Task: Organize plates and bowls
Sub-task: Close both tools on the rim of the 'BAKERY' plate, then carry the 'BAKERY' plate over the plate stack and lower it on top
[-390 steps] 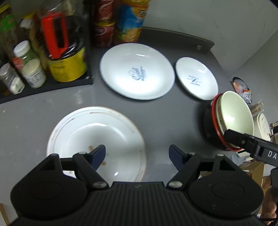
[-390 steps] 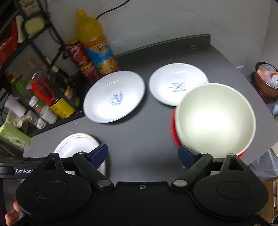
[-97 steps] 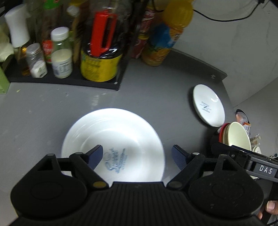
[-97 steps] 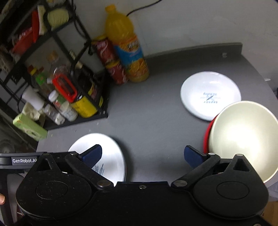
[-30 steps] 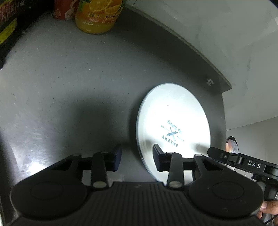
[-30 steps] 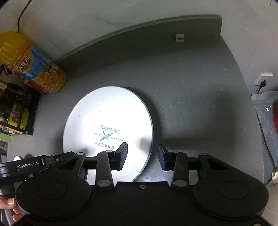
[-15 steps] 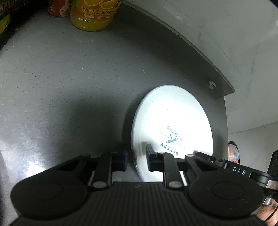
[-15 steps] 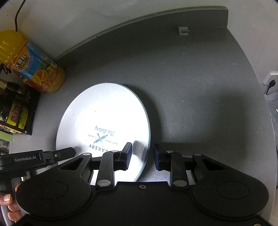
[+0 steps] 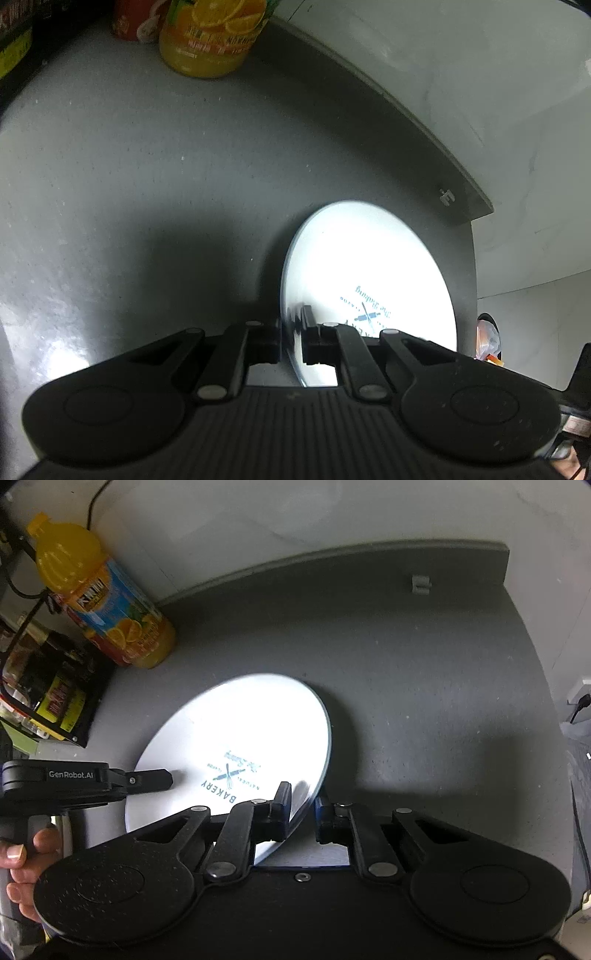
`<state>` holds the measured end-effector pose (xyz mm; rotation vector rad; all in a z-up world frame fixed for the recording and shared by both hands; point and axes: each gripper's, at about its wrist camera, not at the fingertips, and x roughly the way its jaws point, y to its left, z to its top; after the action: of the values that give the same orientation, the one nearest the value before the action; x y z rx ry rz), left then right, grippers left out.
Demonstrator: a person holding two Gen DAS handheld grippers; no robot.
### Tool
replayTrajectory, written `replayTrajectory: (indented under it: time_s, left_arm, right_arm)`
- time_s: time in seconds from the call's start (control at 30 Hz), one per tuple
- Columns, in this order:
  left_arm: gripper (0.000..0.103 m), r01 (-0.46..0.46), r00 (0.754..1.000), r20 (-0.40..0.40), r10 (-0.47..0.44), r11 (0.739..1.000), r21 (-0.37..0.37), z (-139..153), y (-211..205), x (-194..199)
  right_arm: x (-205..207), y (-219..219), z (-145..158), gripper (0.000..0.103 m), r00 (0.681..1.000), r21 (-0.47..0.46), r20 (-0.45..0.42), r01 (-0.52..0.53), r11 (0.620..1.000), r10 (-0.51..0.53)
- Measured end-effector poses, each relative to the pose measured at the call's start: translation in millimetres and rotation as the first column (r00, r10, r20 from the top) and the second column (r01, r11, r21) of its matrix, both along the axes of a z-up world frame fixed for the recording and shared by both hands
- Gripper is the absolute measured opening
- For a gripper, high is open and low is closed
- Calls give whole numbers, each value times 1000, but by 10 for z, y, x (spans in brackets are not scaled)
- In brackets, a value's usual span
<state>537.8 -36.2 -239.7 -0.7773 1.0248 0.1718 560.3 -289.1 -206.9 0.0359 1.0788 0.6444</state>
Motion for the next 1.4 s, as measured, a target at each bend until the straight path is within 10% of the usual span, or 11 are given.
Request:
replayTrajectory:
  time_s: [1.4]
  left_arm:
    - [8, 143, 984, 102, -149, 988, 61, 1142, 1012, -756]
  right_arm:
    - [-1056, 952, 963, 13, 988, 77, 109, 102, 992, -111]
